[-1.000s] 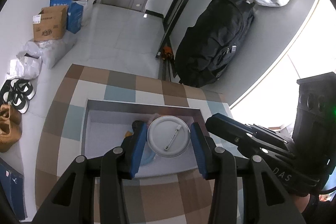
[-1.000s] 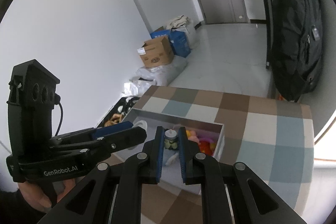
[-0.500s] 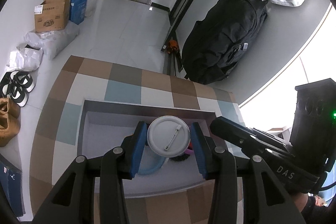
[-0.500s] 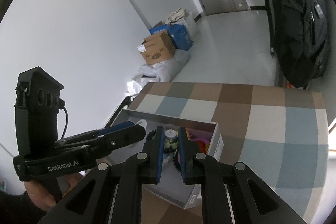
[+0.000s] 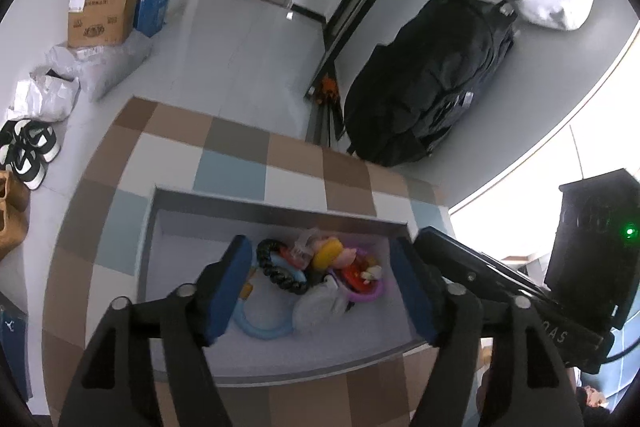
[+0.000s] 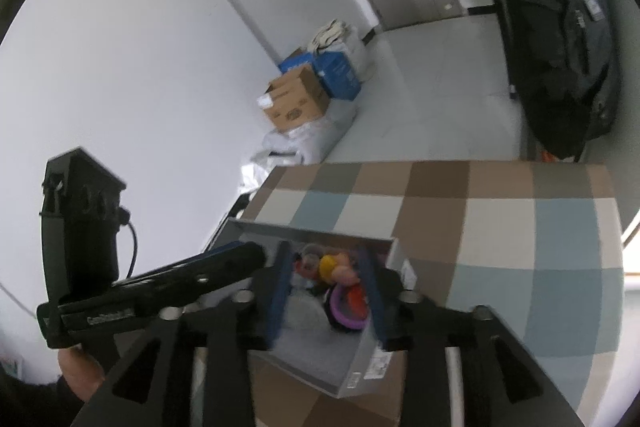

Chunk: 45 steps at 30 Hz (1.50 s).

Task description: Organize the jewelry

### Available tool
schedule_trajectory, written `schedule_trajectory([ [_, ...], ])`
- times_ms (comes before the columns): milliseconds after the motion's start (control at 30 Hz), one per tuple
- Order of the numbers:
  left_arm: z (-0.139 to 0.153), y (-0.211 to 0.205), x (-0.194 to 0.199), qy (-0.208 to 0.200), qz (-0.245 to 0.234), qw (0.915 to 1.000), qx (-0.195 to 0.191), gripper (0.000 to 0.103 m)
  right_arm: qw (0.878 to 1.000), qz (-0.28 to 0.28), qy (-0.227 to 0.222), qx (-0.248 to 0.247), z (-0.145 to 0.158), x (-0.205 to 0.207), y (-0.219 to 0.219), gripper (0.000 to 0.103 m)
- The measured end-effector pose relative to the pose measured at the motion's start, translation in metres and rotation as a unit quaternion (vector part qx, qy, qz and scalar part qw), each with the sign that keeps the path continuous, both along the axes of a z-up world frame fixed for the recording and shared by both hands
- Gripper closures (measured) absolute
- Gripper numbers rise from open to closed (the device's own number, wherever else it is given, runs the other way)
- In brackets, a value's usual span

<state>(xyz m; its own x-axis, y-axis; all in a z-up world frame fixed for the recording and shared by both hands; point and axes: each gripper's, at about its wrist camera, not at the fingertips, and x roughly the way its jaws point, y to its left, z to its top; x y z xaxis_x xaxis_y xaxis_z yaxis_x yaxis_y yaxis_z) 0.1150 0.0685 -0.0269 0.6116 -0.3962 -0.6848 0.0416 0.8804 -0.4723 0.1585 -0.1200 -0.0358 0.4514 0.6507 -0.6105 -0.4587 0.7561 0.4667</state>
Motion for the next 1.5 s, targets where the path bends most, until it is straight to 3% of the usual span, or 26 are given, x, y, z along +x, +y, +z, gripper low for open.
schedule_trajectory([
  [167,0.004,-0.001,-0.002,-0.012,0.012,0.9995,0.025,0.034,1.0,-0.026,-0.013,0.002,0.005,-0.001,-0.012,0.038],
  [333,0.007,-0.005,-0.003,-0.02,0.025,0.9975,0.063,0.034,1.0,-0.022,-0.022,0.0,0.007,-0.006,-0.012,0.031],
  [367,0.008,-0.006,-0.004,-0.022,0.028,0.9968,0.072,0.032,0.999,-0.02,-0.027,-0.003,0.007,-0.009,-0.011,0.031],
  [467,0.011,-0.009,-0.01,-0.036,0.036,0.9934,0.103,0.026,0.999,-0.018,-0.04,-0.015,0.009,-0.017,-0.009,0.015],
  [633,0.016,-0.007,-0.019,-0.049,0.047,0.9911,0.114,0.021,0.998,-0.024,-0.058,-0.018,0.013,-0.031,-0.012,0.0],
  [1000,0.031,-0.01,-0.052,-0.079,0.075,0.9812,0.159,0.019,0.992,-0.039,-0.115,-0.031,0.031,-0.067,-0.021,0.0],
  [1500,0.039,-0.005,-0.101,-0.116,0.1,0.974,0.167,0.018,0.986,-0.053,-0.148,-0.051,0.033,-0.122,-0.035,0.0],
])
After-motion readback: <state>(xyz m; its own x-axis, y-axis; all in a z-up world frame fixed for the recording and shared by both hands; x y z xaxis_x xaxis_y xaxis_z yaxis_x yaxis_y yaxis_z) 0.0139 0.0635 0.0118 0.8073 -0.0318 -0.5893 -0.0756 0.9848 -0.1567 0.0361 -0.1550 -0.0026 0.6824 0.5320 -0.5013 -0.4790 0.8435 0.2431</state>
